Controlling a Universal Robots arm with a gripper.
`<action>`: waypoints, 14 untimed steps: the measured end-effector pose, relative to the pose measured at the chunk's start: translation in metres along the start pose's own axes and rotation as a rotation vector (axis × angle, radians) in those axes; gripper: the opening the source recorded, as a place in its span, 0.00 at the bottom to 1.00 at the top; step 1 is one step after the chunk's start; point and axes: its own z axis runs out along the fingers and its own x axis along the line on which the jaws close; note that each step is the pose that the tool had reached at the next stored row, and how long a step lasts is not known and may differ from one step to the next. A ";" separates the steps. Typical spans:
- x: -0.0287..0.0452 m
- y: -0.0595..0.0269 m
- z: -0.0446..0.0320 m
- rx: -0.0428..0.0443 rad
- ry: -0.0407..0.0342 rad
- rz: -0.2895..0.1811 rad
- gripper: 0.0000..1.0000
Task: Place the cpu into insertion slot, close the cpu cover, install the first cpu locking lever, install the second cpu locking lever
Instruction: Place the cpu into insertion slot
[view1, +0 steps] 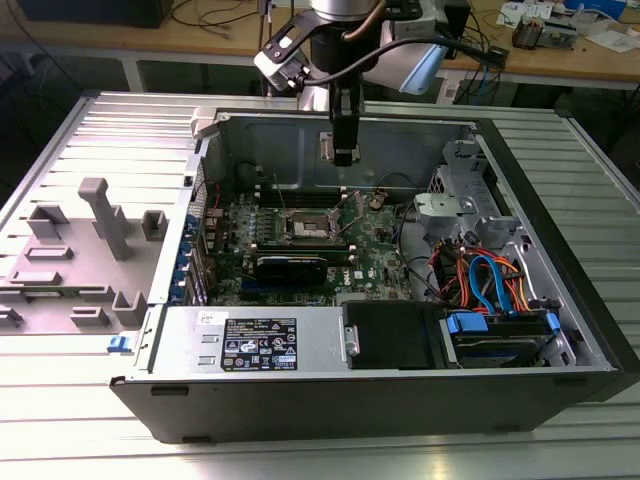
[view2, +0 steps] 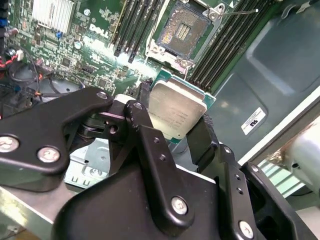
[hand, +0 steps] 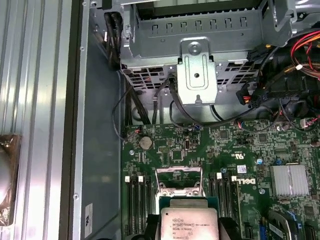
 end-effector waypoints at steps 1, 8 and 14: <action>0.0000 -0.0001 0.0005 0.0000 0.0000 0.000 0.55; -0.0001 -0.0004 0.0041 0.0001 -0.0004 0.001 0.55; -0.0001 -0.0005 0.0052 0.0000 0.0000 0.001 0.55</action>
